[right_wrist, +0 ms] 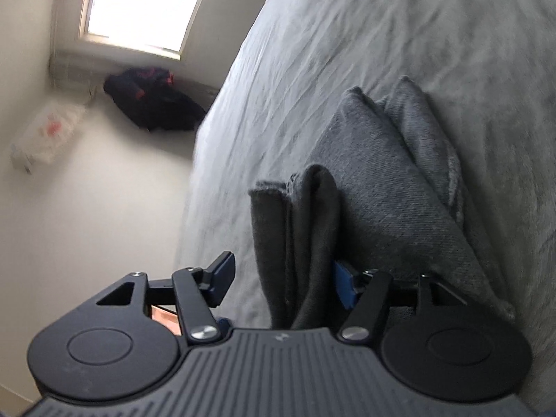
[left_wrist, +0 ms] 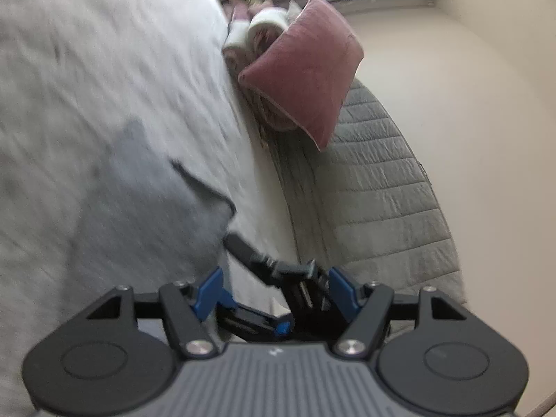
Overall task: Fold clothes
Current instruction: 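Grasp the bundle edge with the right gripper and fold it over while the left gripper presses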
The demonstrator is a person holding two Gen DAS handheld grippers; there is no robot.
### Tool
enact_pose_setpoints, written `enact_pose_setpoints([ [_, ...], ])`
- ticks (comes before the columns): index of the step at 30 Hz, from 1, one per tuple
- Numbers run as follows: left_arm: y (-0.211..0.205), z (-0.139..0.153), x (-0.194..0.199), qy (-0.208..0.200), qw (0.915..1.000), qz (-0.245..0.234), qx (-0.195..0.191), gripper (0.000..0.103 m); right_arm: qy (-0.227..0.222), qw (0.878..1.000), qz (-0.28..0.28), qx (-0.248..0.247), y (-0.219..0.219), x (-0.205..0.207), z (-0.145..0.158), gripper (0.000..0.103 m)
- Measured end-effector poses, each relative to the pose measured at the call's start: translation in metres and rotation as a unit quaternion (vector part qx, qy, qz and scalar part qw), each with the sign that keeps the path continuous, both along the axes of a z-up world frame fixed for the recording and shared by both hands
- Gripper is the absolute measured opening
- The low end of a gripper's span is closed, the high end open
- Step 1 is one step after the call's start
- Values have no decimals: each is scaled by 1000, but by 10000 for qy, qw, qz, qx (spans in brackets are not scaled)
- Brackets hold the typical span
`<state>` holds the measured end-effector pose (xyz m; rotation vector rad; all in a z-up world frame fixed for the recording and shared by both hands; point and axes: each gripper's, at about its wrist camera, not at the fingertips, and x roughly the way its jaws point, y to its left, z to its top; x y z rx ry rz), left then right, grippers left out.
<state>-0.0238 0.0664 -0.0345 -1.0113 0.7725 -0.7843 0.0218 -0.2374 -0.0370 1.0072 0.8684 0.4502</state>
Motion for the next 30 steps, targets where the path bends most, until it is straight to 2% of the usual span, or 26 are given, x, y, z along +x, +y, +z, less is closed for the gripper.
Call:
enact_pose_setpoints([
  [2, 12, 4, -4, -144, 9993, 232, 270, 68, -58, 9996, 53, -282, 7, 1, 4, 50],
  [4, 21, 4, -9, -284, 9961, 507, 663, 68, -65, 9987, 103, -492, 13, 5, 5, 28],
  [6, 23, 2, -13, -417, 9889, 800, 1183, 66, -70, 9983, 132, -566, 16, 8, 7, 25],
  [7, 24, 0, -15, -483, 9838, 945, 1442, 61, -76, 9981, 147, -595, 18, 10, 8, 24],
  [8, 25, -1, -18, -548, 9779, 1090, 1699, 50, -112, 9984, 167, -530, 17, 12, 11, 24],
  [10, 26, -4, -20, -648, 9673, 1261, 2102, 47, -228, 9986, 189, -443, 15, 16, 17, 23],
  [14, 24, -15, -19, -635, 9674, 1080, 2202, 44, -423, 9982, 218, -376, 6, 23, 25, 23],
  [17, 10, -14, -24, -819, 9665, 929, 2250, 44, -520, 9982, 200, -236, 0, 33, 26, 23],
  [19, -1, -9, -27, -1035, 9642, 836, 2295, 44, -561, 9981, 193, -159, 1, 44, 30, 23],
  [24, -30, 2, -32, -1547, 9548, 605, 2466, 44, -579, 9983, 89, -34, -16, 40, 26, 23],
  [30, -62, 2, -30, -1741, 9477, 266, 2661, 44, -524, 9986, -48, 1, -41, 37, 17, 23],
])
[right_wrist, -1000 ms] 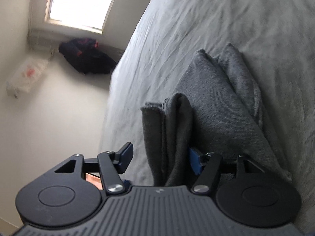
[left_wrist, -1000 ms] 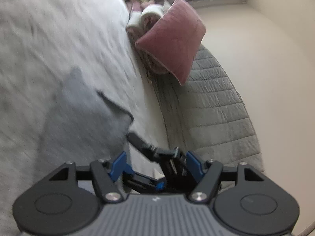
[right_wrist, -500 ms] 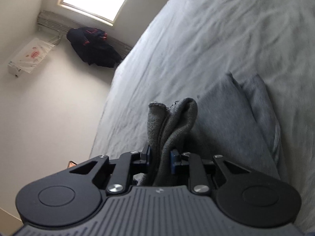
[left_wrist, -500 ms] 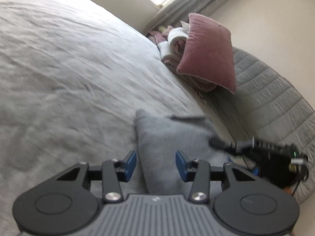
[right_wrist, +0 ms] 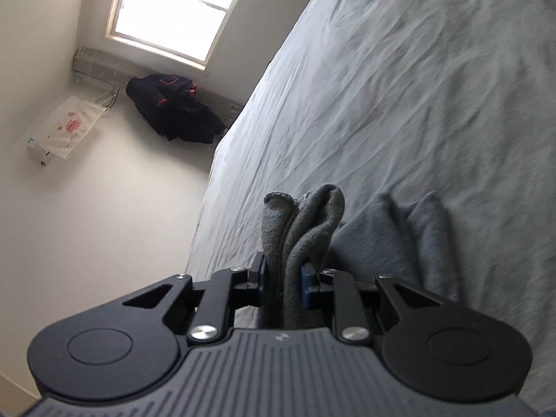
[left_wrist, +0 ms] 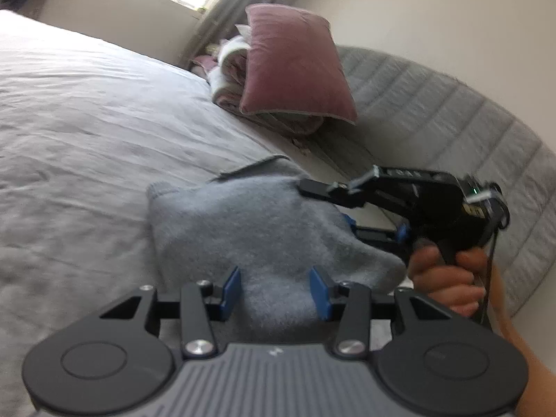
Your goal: Fold clothes
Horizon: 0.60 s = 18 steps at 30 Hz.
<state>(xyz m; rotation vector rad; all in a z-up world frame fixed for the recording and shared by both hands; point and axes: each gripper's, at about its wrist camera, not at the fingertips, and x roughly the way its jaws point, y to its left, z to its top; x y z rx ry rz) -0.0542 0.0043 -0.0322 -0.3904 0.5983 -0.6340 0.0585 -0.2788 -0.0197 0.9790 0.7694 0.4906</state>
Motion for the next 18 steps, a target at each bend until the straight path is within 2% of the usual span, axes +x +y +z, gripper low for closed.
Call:
enact_pose_setpoints([
  [6, -25, -7, 4, 63, 9984, -440, 337, 45, 369, 9977, -257, -504, -17, -3, -13, 29],
  [9, -29, -4, 3, -38, 9977, -530, 410, 45, 304, 9969, -431, -587, -26, -12, -12, 40],
  [12, -29, 0, 3, -129, 9976, -585, 355, 45, 67, 9971, -444, -607, -32, -24, -2, 40],
  [18, -38, -1, 0, -210, 9962, -780, 326, 45, -226, 9970, 260, -695, -20, -42, 7, 40],
])
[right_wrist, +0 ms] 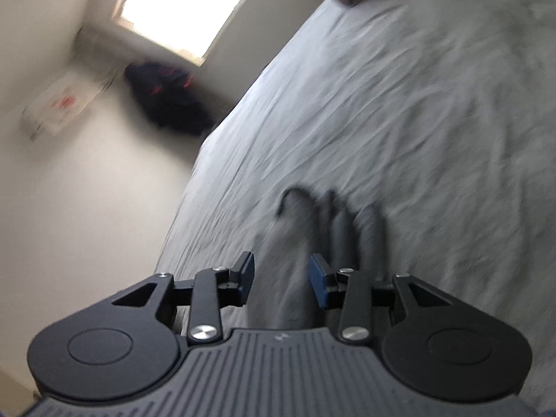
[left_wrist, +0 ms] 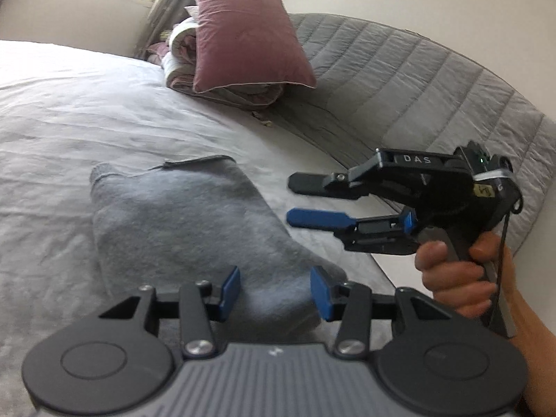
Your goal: Fold clothes
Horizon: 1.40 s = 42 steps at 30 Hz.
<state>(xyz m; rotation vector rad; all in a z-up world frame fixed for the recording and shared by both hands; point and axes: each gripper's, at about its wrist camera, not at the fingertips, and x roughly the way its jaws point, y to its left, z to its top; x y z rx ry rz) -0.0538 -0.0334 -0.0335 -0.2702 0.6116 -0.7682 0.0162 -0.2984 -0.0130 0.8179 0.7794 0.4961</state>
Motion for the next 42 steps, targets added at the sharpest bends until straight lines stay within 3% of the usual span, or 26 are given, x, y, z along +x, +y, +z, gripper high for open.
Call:
enact_pose_setpoints([
  [5, -11, -2, -1, -30, 9997, -210, 79, 44, 222, 9974, 373, -570, 15, -6, -9, 36],
  [7, -15, -4, -1, 18, 9994, -337, 120, 44, 301, 9951, 449, -832, 18, -7, -15, 12],
  [9, -14, -3, 4, 172, 9988, -458, 17, 45, 350, 9918, 445, -1147, 17, -8, -22, 12],
  [12, -3, 5, 19, 385, 9982, -384, -251, 44, 339, 9925, 489, -1067, 4, -14, -28, 11],
  [17, -6, 23, 60, 258, 9992, -257, 191, 36, 234, 9953, 574, -740, -12, -24, -29, 21],
  [20, -16, 28, 84, 191, 9984, -320, 431, 29, 48, 9949, 561, -834, -19, -33, -20, 24],
  [26, -45, 26, 119, 21, 9961, -457, 755, 26, -930, 9914, 432, -809, -11, -45, 7, 24],
  [33, -58, 7, 141, 187, 9945, -431, 932, 21, -1785, 9641, 913, -1738, 32, -53, -1, 24],
  [35, -62, 1, 143, 204, 9941, -459, 957, 21, -1759, 9553, 1016, -2150, 38, -54, -12, 23],
  [37, -67, -3, 145, 200, 9941, -494, 944, 21, -1678, 9468, 1094, -2518, 37, -53, -24, 7],
  [42, -89, -15, 145, -7, 9919, -582, 1128, 21, -1548, 9451, 1139, -2642, 22, -50, -33, 6],
])
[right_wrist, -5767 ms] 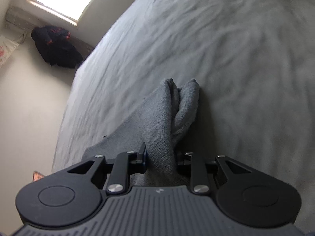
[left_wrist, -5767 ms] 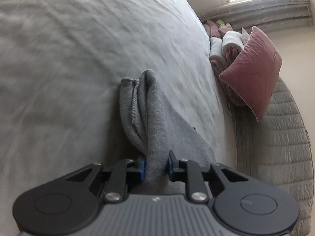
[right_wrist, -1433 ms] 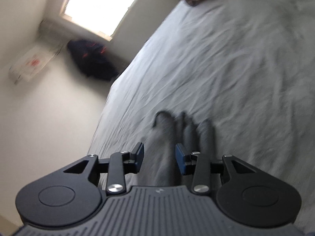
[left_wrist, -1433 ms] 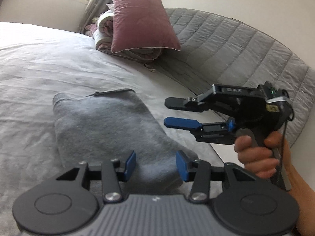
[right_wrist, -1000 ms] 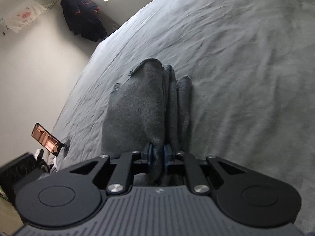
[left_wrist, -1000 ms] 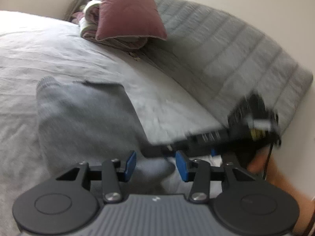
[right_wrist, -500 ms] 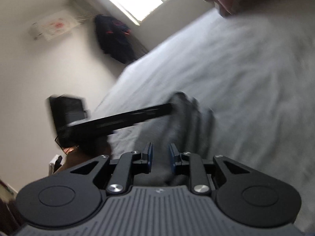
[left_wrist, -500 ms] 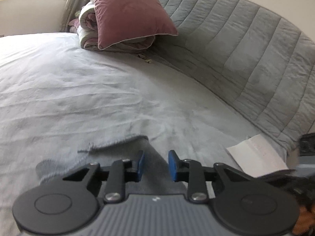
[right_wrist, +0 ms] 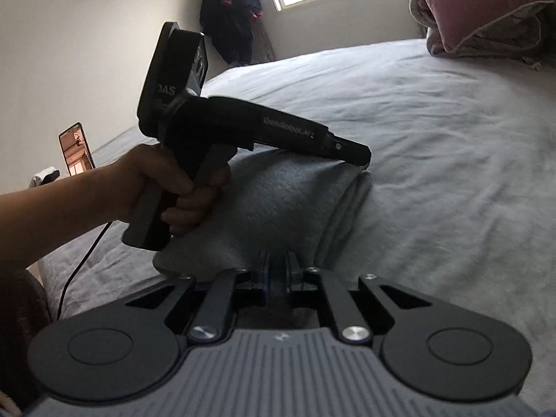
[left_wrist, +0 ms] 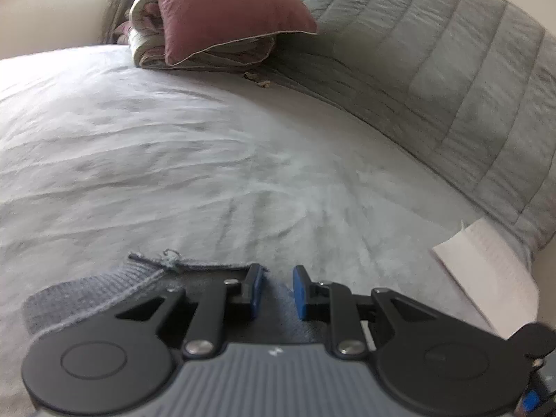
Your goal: Fold clothes
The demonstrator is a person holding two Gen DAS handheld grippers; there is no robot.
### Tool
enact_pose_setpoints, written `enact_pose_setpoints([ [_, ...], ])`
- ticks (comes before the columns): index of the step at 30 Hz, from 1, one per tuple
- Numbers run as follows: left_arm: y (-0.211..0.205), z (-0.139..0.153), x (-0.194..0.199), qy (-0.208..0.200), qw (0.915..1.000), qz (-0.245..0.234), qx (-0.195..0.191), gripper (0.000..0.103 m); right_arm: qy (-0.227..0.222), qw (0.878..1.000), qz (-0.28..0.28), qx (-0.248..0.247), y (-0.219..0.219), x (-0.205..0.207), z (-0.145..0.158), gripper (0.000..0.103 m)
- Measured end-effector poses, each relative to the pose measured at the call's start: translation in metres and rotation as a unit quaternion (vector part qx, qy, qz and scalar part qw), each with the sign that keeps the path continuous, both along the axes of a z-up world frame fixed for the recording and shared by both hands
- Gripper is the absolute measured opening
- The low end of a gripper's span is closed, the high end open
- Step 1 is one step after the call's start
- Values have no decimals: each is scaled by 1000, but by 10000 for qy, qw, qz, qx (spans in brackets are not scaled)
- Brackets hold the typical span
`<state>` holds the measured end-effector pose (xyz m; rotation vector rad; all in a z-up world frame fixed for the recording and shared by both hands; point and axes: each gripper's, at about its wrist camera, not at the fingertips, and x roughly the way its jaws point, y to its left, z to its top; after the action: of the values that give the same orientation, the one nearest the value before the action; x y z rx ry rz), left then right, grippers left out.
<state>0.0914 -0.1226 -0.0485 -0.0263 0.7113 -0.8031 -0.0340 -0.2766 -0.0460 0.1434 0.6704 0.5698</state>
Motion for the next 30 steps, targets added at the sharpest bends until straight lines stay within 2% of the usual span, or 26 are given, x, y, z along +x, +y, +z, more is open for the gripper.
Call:
enact_pose_setpoints([
  [5, -14, -2, 1, -165, 9995, -31, 278, 21, 74, 9999, -10, -68, -3, 8, -5, 6],
  [8, -10, 4, 0, -137, 9996, 11, 232, 21, 50, 9999, 32, -94, 1, 6, 0, 8],
  [10, -4, 10, -2, -69, 9999, 91, 117, 23, 48, 10000, 61, -5, 1, 4, 5, 17],
  [14, 6, 25, -11, -36, 9998, 179, -41, 35, -30, 9996, 45, 286, 0, 3, 16, 30],
  [15, 8, 30, -16, -88, 9998, 167, -29, 35, -116, 9994, 2, 327, 0, 2, 19, 41],
  [16, 10, 34, -20, -144, 9998, 153, -16, 36, -202, 9991, -41, 368, 0, 2, 22, 46],
  [23, 51, 45, -50, -328, 9982, 456, -196, 40, -472, 9972, -278, 504, 9, 9, 33, 46],
  [27, 70, 33, -57, -140, 9972, 575, -458, 40, -418, 9977, -333, 426, 10, 15, 28, 46],
  [30, 73, 18, -63, -78, 9973, 598, -409, 41, -236, 9984, -438, 271, 6, 21, 19, 46],
])
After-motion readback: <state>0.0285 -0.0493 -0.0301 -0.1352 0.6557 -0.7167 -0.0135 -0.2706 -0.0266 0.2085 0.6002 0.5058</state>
